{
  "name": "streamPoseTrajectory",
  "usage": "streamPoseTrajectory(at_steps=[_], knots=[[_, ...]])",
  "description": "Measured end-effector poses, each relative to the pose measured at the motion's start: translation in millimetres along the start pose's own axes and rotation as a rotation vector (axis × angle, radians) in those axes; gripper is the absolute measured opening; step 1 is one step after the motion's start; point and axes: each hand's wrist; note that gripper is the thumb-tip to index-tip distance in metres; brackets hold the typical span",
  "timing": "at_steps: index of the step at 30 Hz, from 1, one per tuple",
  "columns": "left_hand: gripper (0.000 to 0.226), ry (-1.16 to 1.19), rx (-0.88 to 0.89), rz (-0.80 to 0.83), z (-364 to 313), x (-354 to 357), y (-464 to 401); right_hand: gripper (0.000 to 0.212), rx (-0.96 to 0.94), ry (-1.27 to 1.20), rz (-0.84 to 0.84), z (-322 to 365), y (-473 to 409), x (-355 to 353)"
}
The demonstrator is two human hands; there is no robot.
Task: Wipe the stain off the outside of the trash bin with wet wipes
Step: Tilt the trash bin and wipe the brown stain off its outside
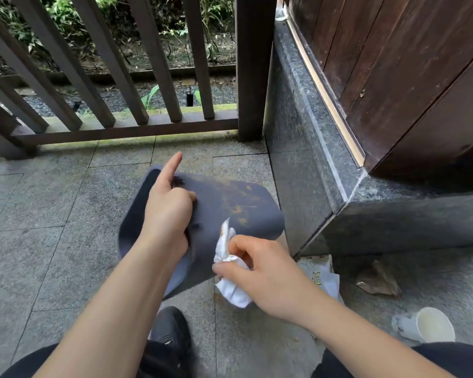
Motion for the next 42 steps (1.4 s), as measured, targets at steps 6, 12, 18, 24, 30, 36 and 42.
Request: streamPoseTrajectory(at_steps=[6, 12, 18, 24, 30, 36, 42], knots=[[0.064, -0.176, 0.250, -0.047, -3, -8, 6, 0.025, 0.232, -0.135, -0.119, -25, 6, -20], [0.051, -0.286, 0.408, 0.022, -3, -11, 13, 0.013, 0.404, -0.477, -0.245, -39, 3, -29], [0.056, -0.161, 0.311, 0.090, -10, -22, 26, 0.011, 0.419, -0.266, -0.468, -59, -4, -37], [0.063, 0.028, 0.238, 0.146, -22, -41, 42, 0.049, 0.276, 0.272, -0.525, -80, -2, -18], [0.067, 0.020, 0.260, 0.262, -23, -36, 51, 0.060, 0.109, 0.265, -0.414, -84, -18, -12], [0.068, -0.086, 0.299, 0.335, -18, -29, 56, 0.071, -0.121, 0.231, -0.299, -46, -20, 9], [0.063, -0.078, 0.229, 0.225, -9, -13, 62, 0.072, -0.317, 0.278, -0.138, -10, 3, 32]])
Point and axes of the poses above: each hand's wrist, its own y-axis away from the middle knuckle, its own x-axis out of the palm, z = x × y, and after that the axes turned 3 degrees about -x, right-handed
